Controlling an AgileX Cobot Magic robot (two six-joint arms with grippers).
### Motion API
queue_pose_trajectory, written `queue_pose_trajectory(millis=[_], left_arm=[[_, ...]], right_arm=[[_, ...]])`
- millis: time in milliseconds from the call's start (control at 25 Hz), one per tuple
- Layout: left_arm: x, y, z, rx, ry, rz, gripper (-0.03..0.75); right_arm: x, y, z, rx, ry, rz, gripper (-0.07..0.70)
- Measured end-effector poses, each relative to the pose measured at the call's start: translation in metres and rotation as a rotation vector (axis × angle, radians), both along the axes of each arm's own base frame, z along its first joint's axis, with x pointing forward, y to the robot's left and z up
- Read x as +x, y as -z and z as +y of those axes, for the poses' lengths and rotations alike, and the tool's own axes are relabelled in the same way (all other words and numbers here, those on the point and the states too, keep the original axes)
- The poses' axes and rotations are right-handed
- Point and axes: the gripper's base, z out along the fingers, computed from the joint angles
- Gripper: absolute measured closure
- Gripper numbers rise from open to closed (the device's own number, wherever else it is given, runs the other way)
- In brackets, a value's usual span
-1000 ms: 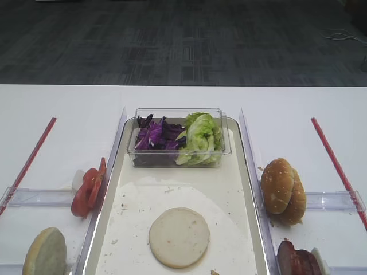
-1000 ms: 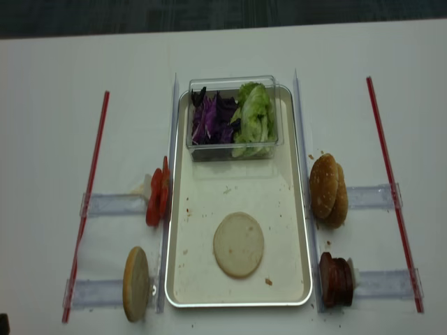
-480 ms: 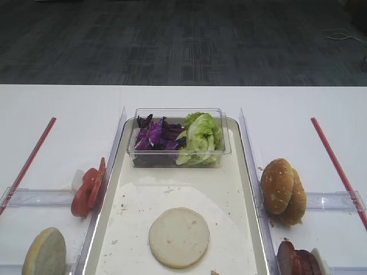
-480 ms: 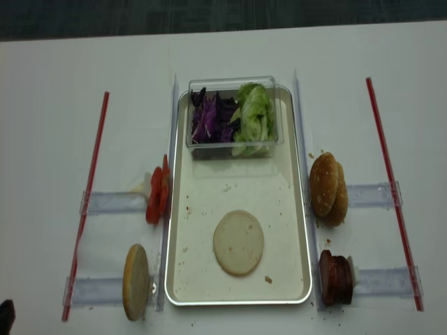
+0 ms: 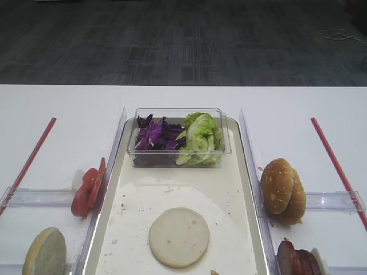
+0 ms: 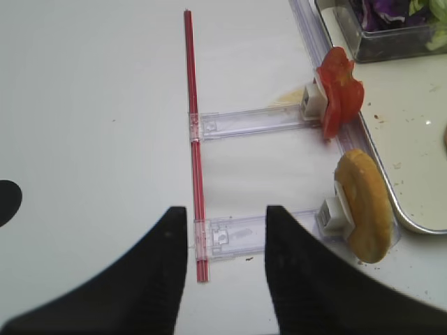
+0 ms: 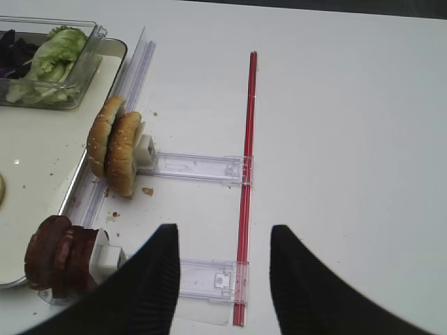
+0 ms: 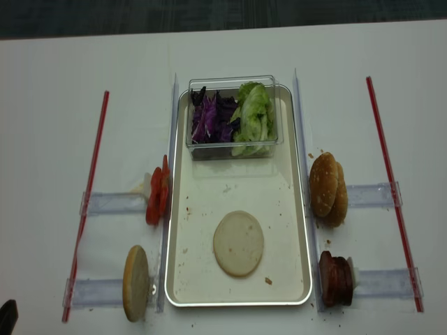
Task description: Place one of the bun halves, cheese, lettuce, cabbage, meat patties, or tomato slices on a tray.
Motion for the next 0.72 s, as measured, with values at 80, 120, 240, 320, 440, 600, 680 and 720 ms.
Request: queue_pose_trajectory(millis=[80,120,240,320,440,600,680,720], left_arm=[[0.0,0.0,0.0,0.0,0.0,0.0,0.431],[0.0,-0.0001,0.0,0.001,0.001,-0.001,0.431],[0.0001,-0.0002,0.0,0.001,0.001,-0.003,0.431],[0.0001,-0.0002,0.0,0.001,0.001,-0.002,0.431],[0.0001,-0.0002,0.0,0.001,0.001,-0.002,0.431],[0.0001,-0.0002,0.0,0.002,0.001,-0.002,0.431],[0.0001,-0.0002,0.0,0.002,0.001,-0.002,0.431],[0.0001,-0.0002,0.0,0.002,0.001,-0.002,0.431]], right_arm=[[0.0,0.0,0.0,0.0,0.0,0.0,0.307],[0.0,0.0,0.0,0.0,0.0,0.0,0.307],[0.0,0.0,0.0,0.0,0.0,0.0,0.307],[0.0,0.0,0.0,0.0,0.0,0.0,0.307],[0.0,0.0,0.0,0.0,0.0,0.0,0.307],[0.0,0.0,0.0,0.0,0.0,0.0,0.307],[0.0,0.0,0.0,0.0,0.0,0.0,0.307],[0.0,0.0,0.0,0.0,0.0,0.0,0.307]])
